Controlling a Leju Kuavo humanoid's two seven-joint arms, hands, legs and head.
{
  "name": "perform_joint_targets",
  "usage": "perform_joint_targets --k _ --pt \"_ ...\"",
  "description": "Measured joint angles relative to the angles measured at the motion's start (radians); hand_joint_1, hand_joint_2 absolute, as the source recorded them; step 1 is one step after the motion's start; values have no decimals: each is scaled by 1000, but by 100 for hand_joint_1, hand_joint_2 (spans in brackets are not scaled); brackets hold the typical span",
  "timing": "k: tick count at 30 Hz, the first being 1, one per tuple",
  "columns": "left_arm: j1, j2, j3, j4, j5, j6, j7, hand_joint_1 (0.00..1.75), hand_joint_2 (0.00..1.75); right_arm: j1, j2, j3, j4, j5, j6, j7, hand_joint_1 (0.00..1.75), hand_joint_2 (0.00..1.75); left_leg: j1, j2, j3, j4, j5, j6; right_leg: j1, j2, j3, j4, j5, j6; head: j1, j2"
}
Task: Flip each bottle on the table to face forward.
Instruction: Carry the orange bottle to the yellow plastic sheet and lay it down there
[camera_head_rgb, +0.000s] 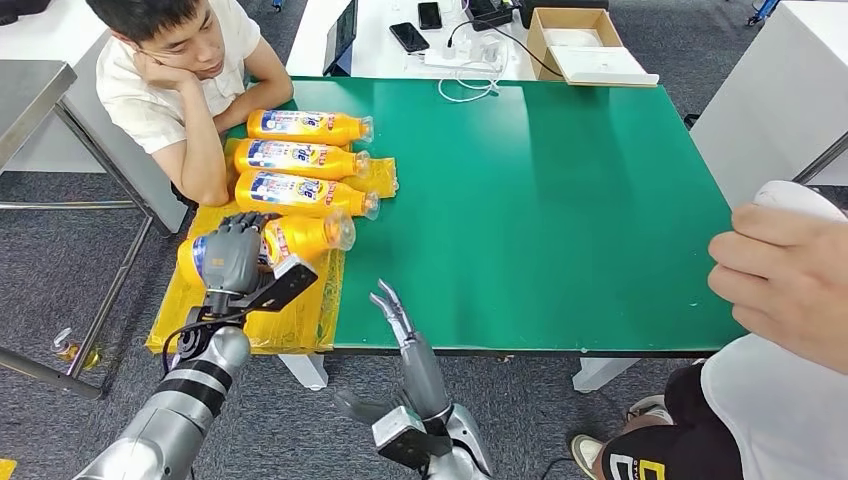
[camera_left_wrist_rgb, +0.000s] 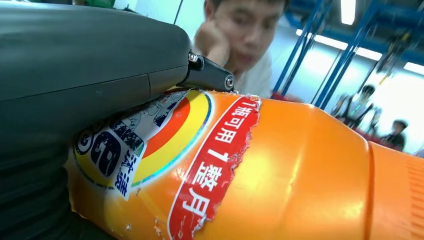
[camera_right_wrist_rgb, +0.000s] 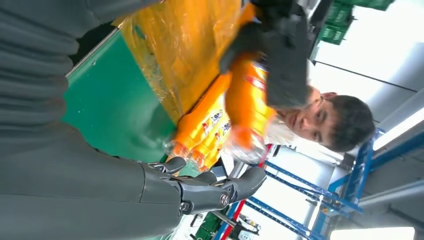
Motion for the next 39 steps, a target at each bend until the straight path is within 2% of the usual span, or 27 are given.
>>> perform_joint_targets --k 4,11,18,21,22,23,26,27,30,34,37,39 --pt "2 9 7 38 -3 -16 -1 175 175 20 -14 7 -44 -19 6 0 0 0 0 0 0 0 0 0 0 0 0 0 0 0 0 0" --pt "28 23 13 63 -13 -140 -14 175 175 42 -28 6 -68 -60 18 0 0 0 0 0 0 0 0 0 0 0 0 0 0 0 0 0" --pt "-8 27 6 132 -70 -232 37 175 175 46 -30 -3 -68 -64 14 0 0 0 0 0 2 0 0 0 0 0 1 0 0 0 0 0" --pt "-24 27 2 157 -80 -241 45 175 175 48 -30 -8 -68 -63 14 0 0 131 0 0 3 0 0 0 0 0 3 0 0 0 0 0" --pt "-28 27 1 164 -81 -246 47 170 175 48 -30 -9 -68 -59 12 0 0 175 0 0 3 0 0 0 0 0 3 0 0 0 0 0" --pt "-33 27 0 172 -82 -251 50 133 175 48 -30 -9 -67 -53 10 0 0 175 0 0 4 0 0 0 0 0 3 0 0 0 0 0" --pt "-53 27 -1 207 -79 -262 59 7 175 47 -29 -10 -63 -35 -1 0 0 175 0 0 6 0 0 0 0 0 5 0 0 0 0 0" --pt "-60 26 -1 221 -71 -266 59 0 175 47 -29 -10 -61 -32 -4 0 0 175 0 0 6 0 0 0 0 0 6 0 0 0 0 0" --pt "-70 22 8 253 -26 -310 40 0 175 46 -29 -9 -56 -29 -9 0 0 175 0 1 8 0 0 0 0 0 7 0 0 0 0 0" --pt "-83 13 32 265 60 -457 2 0 175 45 -29 -9 -49 -31 -6 0 0 0 0 -4 10 -1 0 0 0 -2 10 0 -2 -1 0 0" --pt "-95 9 43 264 101 -580 -15 0 175 44 -30 -9 -45 -31 -2 0 0 0 0 -6 14 -1 0 -1 0 -4 15 0 -3 -3 0 0" --pt "-97 9 44 261 116 -625 -23 0 175 44 -29 -9 -43 -32 -2 0 0 0 0 -6 17 -1 -1 -1 0 -4 18 0 -4 -4 0 0"
